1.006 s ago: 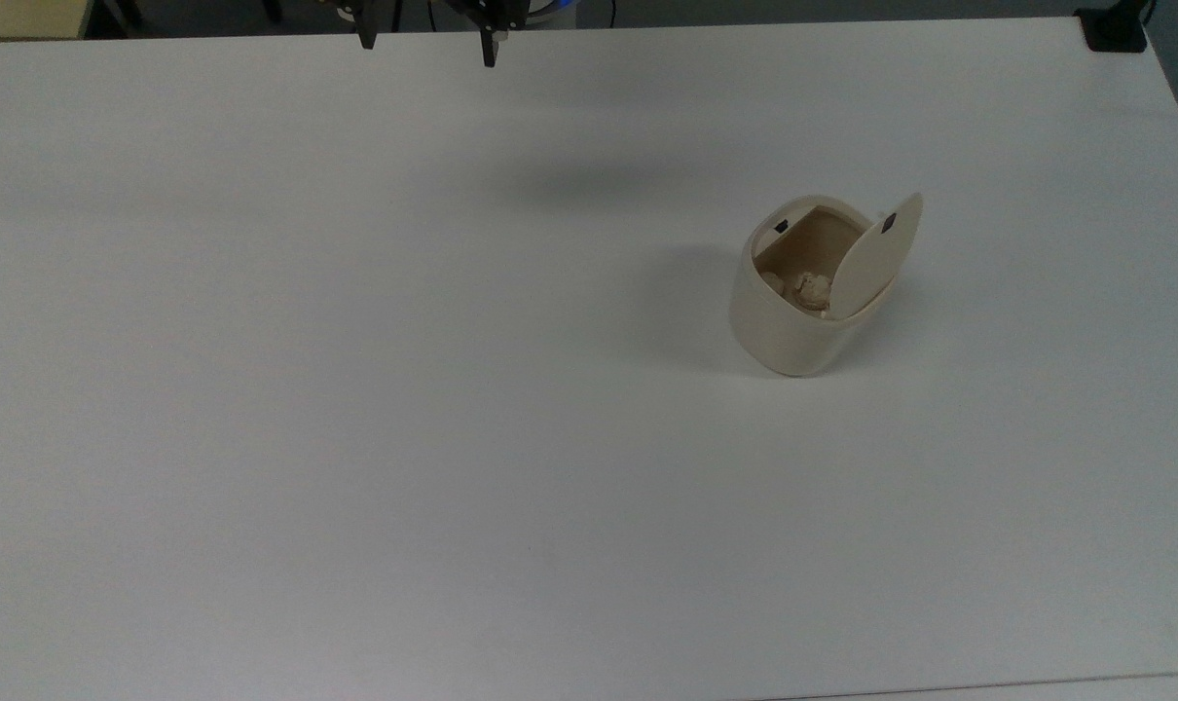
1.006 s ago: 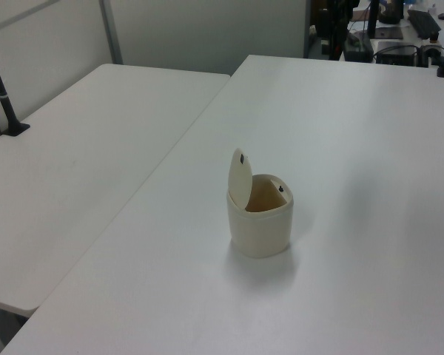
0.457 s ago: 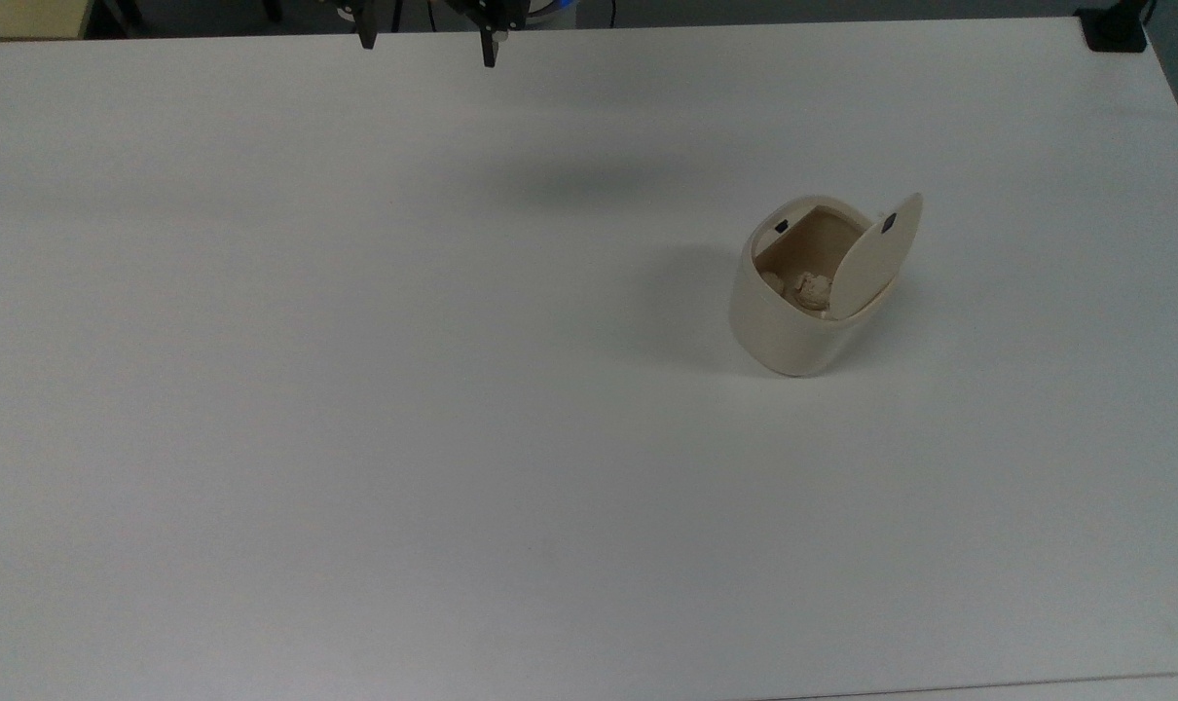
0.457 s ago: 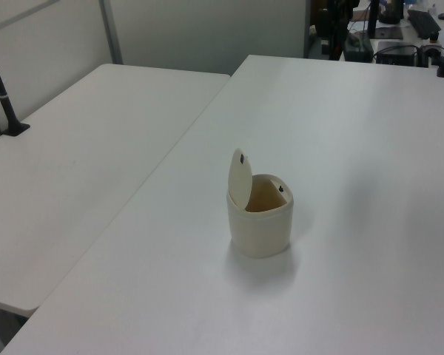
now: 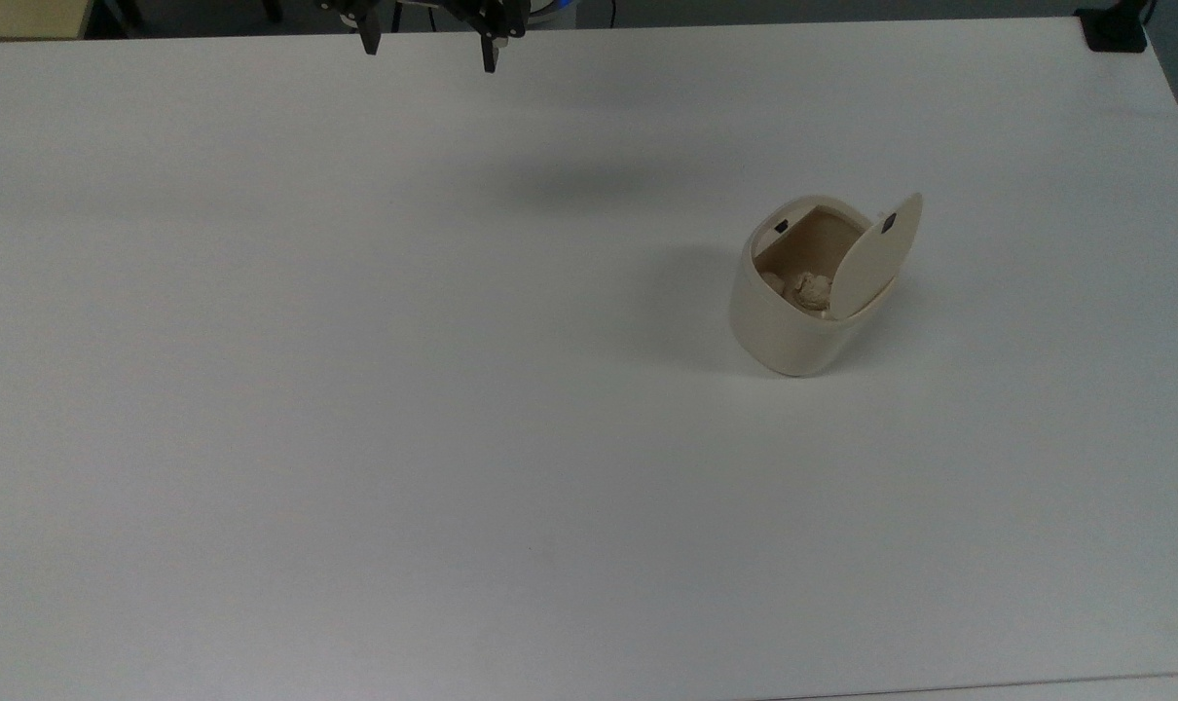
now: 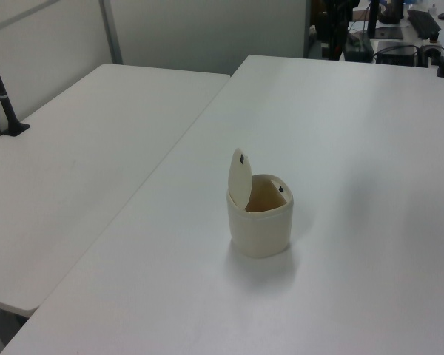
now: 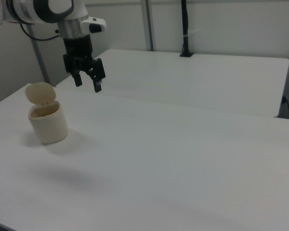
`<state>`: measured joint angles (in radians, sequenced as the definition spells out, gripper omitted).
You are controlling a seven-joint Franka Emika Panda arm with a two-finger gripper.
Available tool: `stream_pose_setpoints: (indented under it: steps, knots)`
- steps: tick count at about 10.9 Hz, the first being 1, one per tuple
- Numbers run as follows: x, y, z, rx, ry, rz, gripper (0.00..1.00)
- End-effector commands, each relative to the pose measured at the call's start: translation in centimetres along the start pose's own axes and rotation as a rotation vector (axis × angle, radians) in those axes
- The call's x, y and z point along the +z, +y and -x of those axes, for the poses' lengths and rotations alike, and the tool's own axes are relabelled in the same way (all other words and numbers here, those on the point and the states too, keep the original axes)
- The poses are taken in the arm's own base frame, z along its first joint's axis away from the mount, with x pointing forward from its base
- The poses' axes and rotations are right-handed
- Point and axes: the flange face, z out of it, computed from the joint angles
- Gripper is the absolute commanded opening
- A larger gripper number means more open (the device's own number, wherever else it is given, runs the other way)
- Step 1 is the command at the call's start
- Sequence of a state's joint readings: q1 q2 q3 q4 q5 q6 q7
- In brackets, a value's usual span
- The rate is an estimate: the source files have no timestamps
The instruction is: Close the trash bin
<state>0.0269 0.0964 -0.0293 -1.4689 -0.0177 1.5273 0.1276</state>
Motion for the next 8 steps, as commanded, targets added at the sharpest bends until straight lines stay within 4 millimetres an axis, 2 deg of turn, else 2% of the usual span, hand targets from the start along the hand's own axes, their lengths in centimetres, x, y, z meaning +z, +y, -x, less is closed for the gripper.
stream_pose_setpoints:
  steps: [1, 3, 4, 5, 6, 7, 8]
  knots:
    - [0.3, 0.1, -0.1, 0.002, 0.010, 0.006, 0.73]
    - [0.5, -0.1, -0.2, -0.013, 0.011, 0.004, 0.40]
    - [0.6, -0.3, -0.2, -0.050, 0.009, 0.003, 0.26]
    - [0.7, -0.4, -0.2, -0.072, 0.006, 0.003, 0.17]
    - [0.7, -0.5, -0.2, -0.077, 0.008, 0.000, 0.12]
    - [1.3, -1.2, -0.5, -0.112, -0.005, -0.001, 0.12]
    - [1.5, -2.6, -0.3, -0.226, -0.008, -0.007, 0.11]
